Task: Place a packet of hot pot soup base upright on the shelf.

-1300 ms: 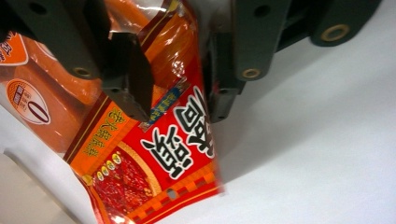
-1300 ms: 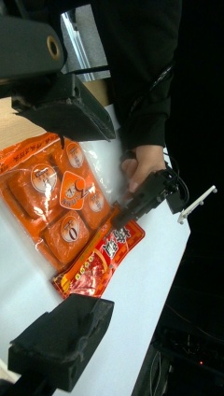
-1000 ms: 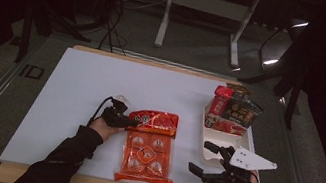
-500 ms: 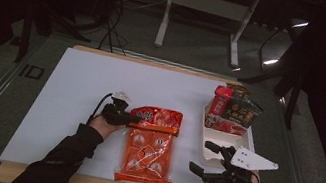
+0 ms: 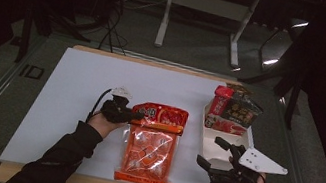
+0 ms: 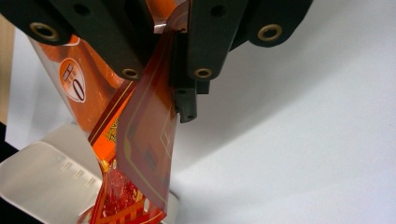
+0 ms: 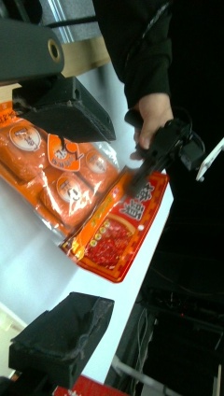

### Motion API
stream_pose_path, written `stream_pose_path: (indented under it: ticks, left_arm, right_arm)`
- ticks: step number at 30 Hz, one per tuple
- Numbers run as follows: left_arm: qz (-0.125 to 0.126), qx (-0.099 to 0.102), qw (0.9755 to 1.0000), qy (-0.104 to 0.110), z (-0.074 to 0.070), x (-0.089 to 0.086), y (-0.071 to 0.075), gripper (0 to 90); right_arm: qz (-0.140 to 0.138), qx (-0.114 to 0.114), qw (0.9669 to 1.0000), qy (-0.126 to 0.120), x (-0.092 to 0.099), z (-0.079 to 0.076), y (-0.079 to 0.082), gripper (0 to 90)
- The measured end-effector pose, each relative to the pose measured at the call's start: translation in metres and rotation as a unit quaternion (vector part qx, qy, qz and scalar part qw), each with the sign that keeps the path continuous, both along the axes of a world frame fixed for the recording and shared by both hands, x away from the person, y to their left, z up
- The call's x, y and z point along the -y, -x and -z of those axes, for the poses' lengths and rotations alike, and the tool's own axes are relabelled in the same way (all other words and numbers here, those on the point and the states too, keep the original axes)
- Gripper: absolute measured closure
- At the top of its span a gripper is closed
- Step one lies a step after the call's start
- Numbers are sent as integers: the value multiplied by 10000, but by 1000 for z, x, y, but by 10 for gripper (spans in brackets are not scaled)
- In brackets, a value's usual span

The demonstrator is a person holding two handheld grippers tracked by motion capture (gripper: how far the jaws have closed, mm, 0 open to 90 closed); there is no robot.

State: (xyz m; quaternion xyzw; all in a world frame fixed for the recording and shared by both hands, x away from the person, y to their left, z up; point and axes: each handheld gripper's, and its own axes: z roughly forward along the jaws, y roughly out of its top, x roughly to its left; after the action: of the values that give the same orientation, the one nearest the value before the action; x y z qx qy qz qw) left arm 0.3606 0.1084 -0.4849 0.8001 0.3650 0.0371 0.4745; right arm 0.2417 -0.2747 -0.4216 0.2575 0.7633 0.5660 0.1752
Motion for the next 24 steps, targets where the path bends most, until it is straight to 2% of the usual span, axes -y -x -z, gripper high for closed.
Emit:
stream_pose_path:
  ticks: [3, 7, 11, 13, 15, 16, 17, 19, 24]
  left_arm:
    - [17, 54, 10000, 56, -6, 2, 3, 898]
    - [30, 158, 9998, 67, -13, 5, 7, 898]
    - [84, 240, 9996, 104, -20, 7, 10, 899]
    - [123, 299, 9994, 150, -23, 7, 13, 899]
    - [146, 297, 9993, 169, -25, 7, 15, 899]
    - [171, 336, 9990, 219, -27, 7, 17, 899]
    - [184, 347, 9990, 220, -28, 7, 19, 899]
    - [207, 382, 9987, 260, -31, 6, 21, 899]
    - [323, 450, 9979, 350, -37, 5, 29, 899]
  right_arm:
    - [-63, -44, 10000, 6, 0, 0, -1, 160]
    - [-38, 61, 9999, 79, -2, -2, -1, 135]
    - [6, -57, 9999, 117, -3, -1, -2, 127]
    - [-26, -130, 9999, -1, -2, 0, -1, 124]
    - [-54, -124, 9999, 6, -3, -1, -1, 115]
    - [-35, -57, 9999, 105, -4, -2, 1, 104]
    - [31, 44, 9999, 96, -5, -3, 3, 103]
    - [31, -31, 10000, 15, -6, -4, 2, 103]
    - [64, -159, 9998, 128, -10, -3, 0, 111]
